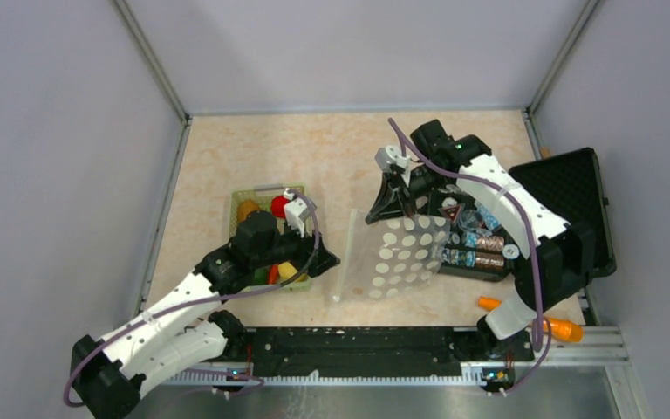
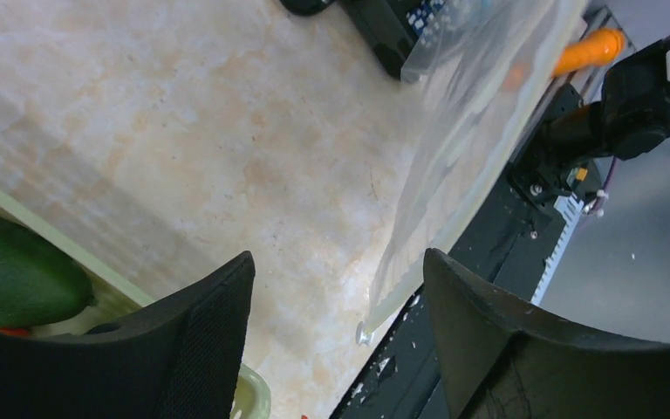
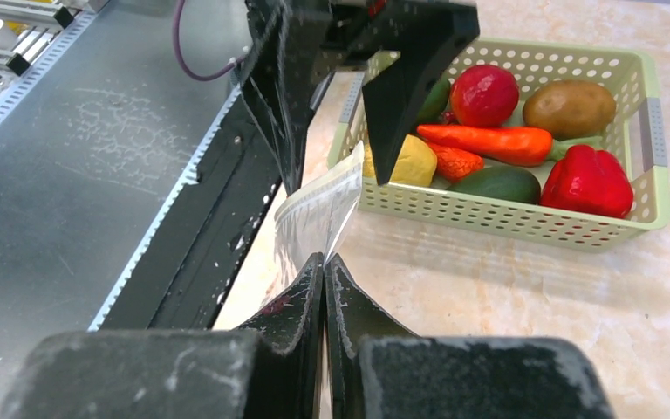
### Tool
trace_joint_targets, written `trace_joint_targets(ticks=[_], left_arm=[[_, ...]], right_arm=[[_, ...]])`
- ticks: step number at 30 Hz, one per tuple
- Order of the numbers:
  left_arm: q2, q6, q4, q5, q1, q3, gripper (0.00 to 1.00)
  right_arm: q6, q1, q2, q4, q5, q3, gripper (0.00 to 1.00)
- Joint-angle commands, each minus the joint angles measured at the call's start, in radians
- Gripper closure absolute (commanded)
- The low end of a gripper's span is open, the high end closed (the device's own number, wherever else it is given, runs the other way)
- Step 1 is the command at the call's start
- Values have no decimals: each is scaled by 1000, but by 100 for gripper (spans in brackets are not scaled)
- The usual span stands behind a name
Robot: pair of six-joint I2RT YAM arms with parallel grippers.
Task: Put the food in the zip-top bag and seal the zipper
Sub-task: Open the zipper of the food storage bag at the center of the board.
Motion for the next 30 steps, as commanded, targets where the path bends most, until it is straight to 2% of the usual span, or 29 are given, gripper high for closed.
trace_joint_targets(ticks=[1, 6, 14, 20, 24, 27, 28, 29, 30], left_arm=[[64, 21, 13, 74, -3, 42, 28], [87, 18, 66, 76, -4, 33, 28], [163, -36, 207, 193, -11, 18, 30], [170, -41, 208, 140, -21, 14, 57], [161, -55, 247, 149, -21, 0, 87], [171, -66, 270, 169, -20, 2, 100], [177, -70, 276, 178, -20, 4, 100], [183, -74, 282, 184, -20, 6, 100], [195, -77, 285, 189, -21, 8, 100]], right_arm=[[-3, -10, -62, 39, -41, -12, 100], [18, -10, -76, 55, -44, -17, 100], [113, -10, -110, 157, -55, -68, 100], [166, -10, -128, 237, -60, -103, 100], [221, -10, -129, 291, -55, -113, 100], [468, -10, -142, 501, -29, -161, 100], [561, -10, -147, 586, -17, -187, 100], [632, -10, -154, 660, 4, -213, 97], [699, -10, -161, 724, 30, -237, 89]])
